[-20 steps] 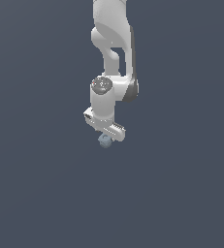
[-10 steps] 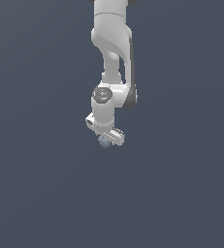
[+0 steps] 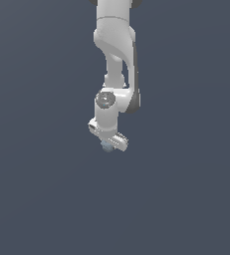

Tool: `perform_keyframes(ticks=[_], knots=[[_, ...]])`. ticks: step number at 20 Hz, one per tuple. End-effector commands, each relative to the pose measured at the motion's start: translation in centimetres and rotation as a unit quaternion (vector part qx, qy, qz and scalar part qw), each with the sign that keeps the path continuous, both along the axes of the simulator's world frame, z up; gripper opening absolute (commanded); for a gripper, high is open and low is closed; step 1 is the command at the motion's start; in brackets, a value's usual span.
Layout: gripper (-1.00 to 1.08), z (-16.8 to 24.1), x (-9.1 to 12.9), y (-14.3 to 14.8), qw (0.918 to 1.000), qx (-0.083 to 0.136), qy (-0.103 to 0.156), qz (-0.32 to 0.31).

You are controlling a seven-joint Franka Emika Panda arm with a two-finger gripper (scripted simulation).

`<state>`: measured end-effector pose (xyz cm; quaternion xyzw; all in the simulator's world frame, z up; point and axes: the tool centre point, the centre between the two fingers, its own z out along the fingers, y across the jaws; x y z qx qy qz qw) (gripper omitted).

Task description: Pick up the object and move it to a goal position.

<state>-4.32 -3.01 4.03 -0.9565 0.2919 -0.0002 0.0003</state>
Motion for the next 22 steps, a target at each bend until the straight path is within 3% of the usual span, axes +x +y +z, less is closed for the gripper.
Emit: perform_keyframes(ticks=[1, 12, 22], knots=[[-1.0, -0.1, 0.0, -0.1, 1.0, 0.0, 0.0, 0.0], [-1.0, 1.1, 0.7, -0.3, 1.0, 0.0, 0.0, 0.0], [-1.0, 6.5, 3.9, -1.6, 1.0, -0.001, 0.0, 0.0]])
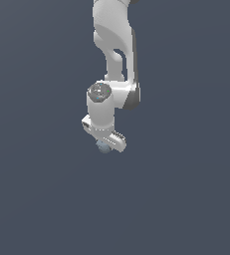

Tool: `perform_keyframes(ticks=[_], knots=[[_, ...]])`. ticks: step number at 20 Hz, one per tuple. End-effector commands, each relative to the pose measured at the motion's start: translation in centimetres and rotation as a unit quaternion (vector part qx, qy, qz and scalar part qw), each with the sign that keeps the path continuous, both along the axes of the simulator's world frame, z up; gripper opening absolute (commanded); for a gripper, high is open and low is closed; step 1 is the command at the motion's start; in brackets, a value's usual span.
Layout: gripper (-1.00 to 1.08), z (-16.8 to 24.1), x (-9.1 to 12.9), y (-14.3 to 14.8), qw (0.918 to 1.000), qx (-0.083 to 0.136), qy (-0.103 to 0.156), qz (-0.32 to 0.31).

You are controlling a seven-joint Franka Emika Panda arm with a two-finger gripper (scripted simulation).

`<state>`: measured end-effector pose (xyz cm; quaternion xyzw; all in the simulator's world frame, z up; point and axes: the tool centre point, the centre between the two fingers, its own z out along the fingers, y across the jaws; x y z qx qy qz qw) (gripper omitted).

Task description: Pick up the object and move it to a goal position.

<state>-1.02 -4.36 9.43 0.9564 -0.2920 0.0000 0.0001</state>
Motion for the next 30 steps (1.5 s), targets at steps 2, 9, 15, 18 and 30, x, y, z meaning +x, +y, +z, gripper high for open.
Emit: perform_keyframes(ticks=[2, 9, 15, 18, 30], knots=[[-1.0, 2.6, 1.5, -0.6, 1.0, 0.0, 0.0, 0.0], [-1.0, 8.1, 5.0, -2.0, 1.0, 0.0, 0.0, 0.0], [-1.0, 12.1, 7.6, -3.0, 1.0, 0.0, 0.0, 0.0], [-1.0, 13.8, 8.8, -3.4, 1.0, 0.0, 0.0, 0.0], [-1.0, 18.9, 12.4, -4.7, 1.0, 0.0, 0.0, 0.0]])
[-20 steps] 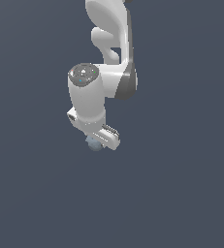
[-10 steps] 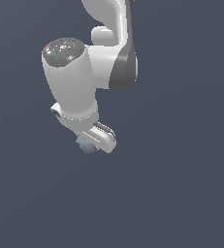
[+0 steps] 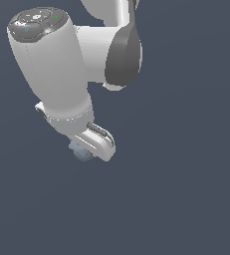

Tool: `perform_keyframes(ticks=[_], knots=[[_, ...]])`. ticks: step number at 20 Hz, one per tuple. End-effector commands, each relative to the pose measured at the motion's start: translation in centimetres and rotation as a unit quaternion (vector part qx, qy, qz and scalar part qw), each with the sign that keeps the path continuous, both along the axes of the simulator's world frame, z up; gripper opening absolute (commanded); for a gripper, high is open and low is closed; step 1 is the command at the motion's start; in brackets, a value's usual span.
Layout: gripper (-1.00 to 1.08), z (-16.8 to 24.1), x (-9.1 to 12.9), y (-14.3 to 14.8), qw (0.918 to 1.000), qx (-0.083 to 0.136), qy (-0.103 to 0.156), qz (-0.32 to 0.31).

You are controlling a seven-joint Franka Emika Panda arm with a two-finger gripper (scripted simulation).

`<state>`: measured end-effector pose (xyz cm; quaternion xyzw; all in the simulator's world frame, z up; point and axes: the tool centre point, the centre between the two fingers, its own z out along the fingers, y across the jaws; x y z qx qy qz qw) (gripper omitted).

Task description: Pick up the object and move it to a goal position.

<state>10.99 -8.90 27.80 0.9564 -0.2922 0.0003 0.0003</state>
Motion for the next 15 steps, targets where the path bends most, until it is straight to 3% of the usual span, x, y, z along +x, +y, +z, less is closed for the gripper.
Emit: perform_keyframes(ticks=[1, 15], knots=[[-1.0, 0.7, 0.5, -0.2, 1.0, 0.0, 0.0, 0.0], [-1.0, 2.2, 1.7, -0.6, 1.0, 0.0, 0.0, 0.0]])
